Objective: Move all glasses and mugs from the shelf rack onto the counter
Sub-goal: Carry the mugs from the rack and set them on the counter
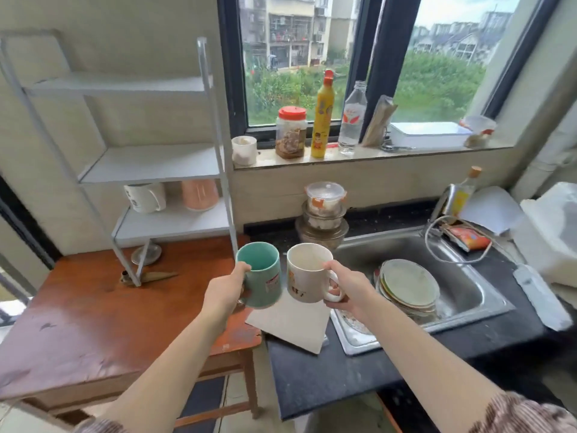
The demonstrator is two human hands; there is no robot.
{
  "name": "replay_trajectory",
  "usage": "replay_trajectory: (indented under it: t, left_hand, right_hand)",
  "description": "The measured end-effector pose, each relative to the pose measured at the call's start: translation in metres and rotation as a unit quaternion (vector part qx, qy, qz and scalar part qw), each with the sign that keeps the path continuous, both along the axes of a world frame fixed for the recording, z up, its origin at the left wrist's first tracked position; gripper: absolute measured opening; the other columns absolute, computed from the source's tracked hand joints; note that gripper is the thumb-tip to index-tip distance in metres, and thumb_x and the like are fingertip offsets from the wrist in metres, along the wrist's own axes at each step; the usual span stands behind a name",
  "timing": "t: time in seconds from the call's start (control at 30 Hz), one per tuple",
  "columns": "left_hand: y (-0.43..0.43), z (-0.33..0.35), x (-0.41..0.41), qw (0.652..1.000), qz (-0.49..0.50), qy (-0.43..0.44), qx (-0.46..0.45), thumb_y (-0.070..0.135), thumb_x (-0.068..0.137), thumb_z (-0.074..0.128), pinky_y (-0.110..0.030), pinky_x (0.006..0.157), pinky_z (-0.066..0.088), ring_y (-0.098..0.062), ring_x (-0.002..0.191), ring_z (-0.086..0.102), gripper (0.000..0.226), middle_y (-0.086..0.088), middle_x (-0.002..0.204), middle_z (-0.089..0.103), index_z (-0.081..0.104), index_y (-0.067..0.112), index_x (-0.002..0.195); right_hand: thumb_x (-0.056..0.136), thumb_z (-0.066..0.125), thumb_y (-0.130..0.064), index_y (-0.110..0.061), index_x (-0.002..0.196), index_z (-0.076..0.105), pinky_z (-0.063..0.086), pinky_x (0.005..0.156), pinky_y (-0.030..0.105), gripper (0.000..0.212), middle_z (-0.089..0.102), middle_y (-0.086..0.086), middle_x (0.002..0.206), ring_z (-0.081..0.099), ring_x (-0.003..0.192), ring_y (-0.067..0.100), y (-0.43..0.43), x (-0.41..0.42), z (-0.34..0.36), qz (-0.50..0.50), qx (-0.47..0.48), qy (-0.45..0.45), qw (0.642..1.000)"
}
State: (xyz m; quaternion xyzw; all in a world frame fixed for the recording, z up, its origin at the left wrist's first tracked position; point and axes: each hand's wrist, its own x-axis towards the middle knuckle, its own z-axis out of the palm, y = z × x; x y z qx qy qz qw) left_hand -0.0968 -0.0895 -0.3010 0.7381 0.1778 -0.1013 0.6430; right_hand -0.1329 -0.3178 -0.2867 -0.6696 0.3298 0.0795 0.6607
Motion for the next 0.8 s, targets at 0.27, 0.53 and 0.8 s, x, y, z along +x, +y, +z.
replay_trajectory:
  t: [0.27, 0.53, 0.8]
  left_hand:
    - [-0.181, -0.021, -0.104, 0.985, -0.169, 0.023, 0.015, 0.042, 0.081, 0.054, -0.028, 0.052, 0.052, -0.024, 0.075, 0.064, 0.025, -0.005, 0.074, 0.062, 0.061, 0.018, 0.080]
    - [-0.360, -0.041, -0.201, 0.948, -0.306, 0.089, -0.025, 0.045, 0.069, 0.064, -0.033, 0.054, 0.058, -0.025, 0.079, 0.065, 0.040, -0.010, 0.083, 0.064, 0.065, 0.010, 0.088]
    - [-0.527, -0.046, -0.291, 0.887, -0.453, 0.088, -0.002, 0.048, 0.069, 0.064, -0.030, 0.049, 0.056, -0.026, 0.077, 0.068, 0.039, -0.009, 0.080, 0.066, 0.064, 0.010, 0.078]
  right_hand:
    - [0.078, 0.069, -0.035, -0.016, 0.087, 0.065, 0.060, 0.069, 0.039, 0.022, 0.059, 0.007, 0.079, 0.059, 0.074, 0.020, -0.161, -0.160, -0.017, -0.126, 0.003, -0.002, 0.992]
    - [0.070, 0.072, -0.040, -0.011, 0.074, 0.067, 0.057, 0.065, 0.033, 0.030, 0.055, 0.005, 0.066, 0.055, 0.062, 0.021, -0.294, -0.322, -0.031, -0.303, -0.002, 0.013, 0.953]
    - [0.079, 0.063, -0.037, -0.013, 0.078, 0.063, 0.057, 0.065, 0.034, 0.024, 0.054, 0.005, 0.070, 0.059, 0.071, 0.022, -0.398, -0.450, -0.036, -0.456, 0.003, 0.006, 0.890]
